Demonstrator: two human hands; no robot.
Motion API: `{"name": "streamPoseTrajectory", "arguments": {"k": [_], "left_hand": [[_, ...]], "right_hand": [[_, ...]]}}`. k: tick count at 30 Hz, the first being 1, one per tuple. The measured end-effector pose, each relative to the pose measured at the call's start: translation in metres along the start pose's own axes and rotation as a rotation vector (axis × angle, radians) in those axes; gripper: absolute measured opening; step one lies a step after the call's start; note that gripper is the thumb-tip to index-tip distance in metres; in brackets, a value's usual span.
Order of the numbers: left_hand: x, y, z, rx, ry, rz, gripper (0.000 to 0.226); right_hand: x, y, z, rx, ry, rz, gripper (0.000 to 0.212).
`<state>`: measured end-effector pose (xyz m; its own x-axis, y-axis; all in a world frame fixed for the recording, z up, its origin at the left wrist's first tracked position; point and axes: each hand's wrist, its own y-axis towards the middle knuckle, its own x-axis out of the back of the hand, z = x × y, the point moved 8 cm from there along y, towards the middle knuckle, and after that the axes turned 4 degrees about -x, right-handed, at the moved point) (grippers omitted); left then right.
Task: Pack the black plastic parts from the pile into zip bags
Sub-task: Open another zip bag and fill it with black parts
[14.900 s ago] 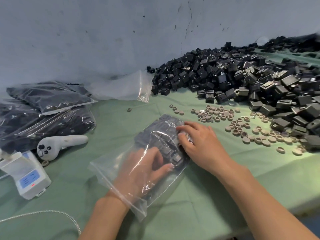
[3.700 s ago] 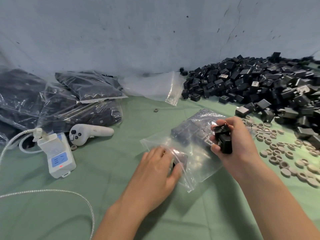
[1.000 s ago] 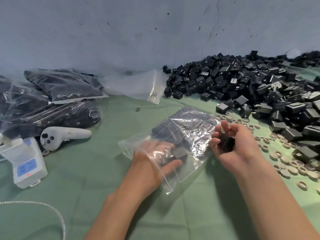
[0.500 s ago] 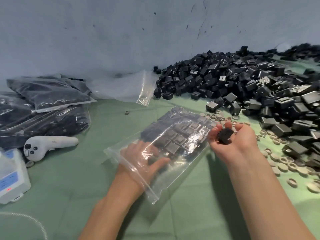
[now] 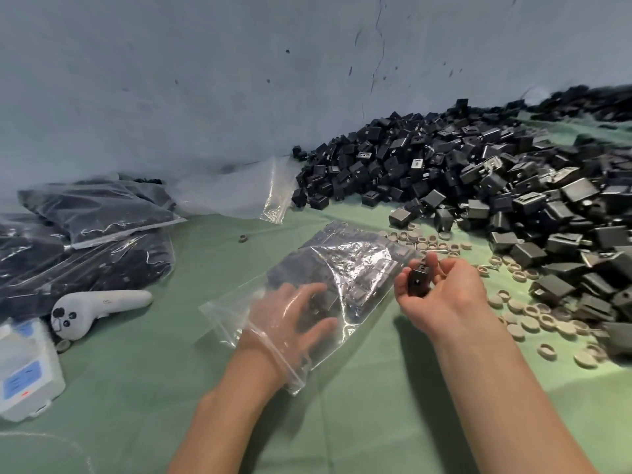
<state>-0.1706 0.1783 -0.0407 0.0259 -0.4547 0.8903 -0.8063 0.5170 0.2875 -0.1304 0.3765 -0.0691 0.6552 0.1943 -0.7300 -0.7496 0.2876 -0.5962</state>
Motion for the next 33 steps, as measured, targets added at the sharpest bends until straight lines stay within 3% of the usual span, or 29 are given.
{"name": "streamPoseTrajectory", "arguments": {"k": [7, 9, 11, 13, 15, 19, 23, 26, 30, 33], "left_hand": [[0.000, -0.002, -0.005, -0.029, -0.022, -0.174, 0.023], [-0.003, -0.005, 0.004, 0.042, -0.232, -0.172, 0.025], [-0.012, -0.007, 0.009, 0.095, -0.401, -0.100, 0.042], [-0.014, -0.006, 0.012, 0.089, -0.383, -0.106, 0.066], [-0.013, -0.005, 0.015, 0.142, -0.400, -0.112, 0.074], [-0.001, -0.006, 0.018, 0.142, -0.097, -0.139, 0.050], [0.000, -0.006, 0.023, 0.116, -0.153, -0.078, 0.058], [-0.004, -0.004, 0.017, 0.069, -0.104, -0.003, 0.049], [-0.010, 0.000, 0.020, 0.105, -0.038, -0.023, 0.057], [-0.010, -0.005, 0.025, 0.135, -0.108, 0.024, 0.044]], "right_hand": [[-0.006, 0.007, 0.005, -0.008, 0.010, 0.017, 0.021], [-0.008, 0.009, 0.005, -0.009, 0.011, 0.022, 0.020], [-0.010, 0.011, 0.005, -0.013, 0.012, 0.026, 0.018], [-0.010, 0.013, 0.006, -0.011, 0.009, 0.026, 0.019], [-0.011, 0.015, 0.007, -0.008, 0.002, 0.024, 0.019], [-0.010, 0.015, 0.007, -0.009, -0.010, 0.025, 0.018], [-0.009, 0.015, 0.009, -0.005, -0.020, 0.027, 0.019], [-0.009, 0.014, 0.011, 0.006, -0.018, 0.026, 0.019], [-0.006, 0.014, 0.012, 0.023, -0.025, 0.014, 0.019], [-0.007, 0.015, 0.012, 0.034, -0.021, 0.018, 0.016]]}}
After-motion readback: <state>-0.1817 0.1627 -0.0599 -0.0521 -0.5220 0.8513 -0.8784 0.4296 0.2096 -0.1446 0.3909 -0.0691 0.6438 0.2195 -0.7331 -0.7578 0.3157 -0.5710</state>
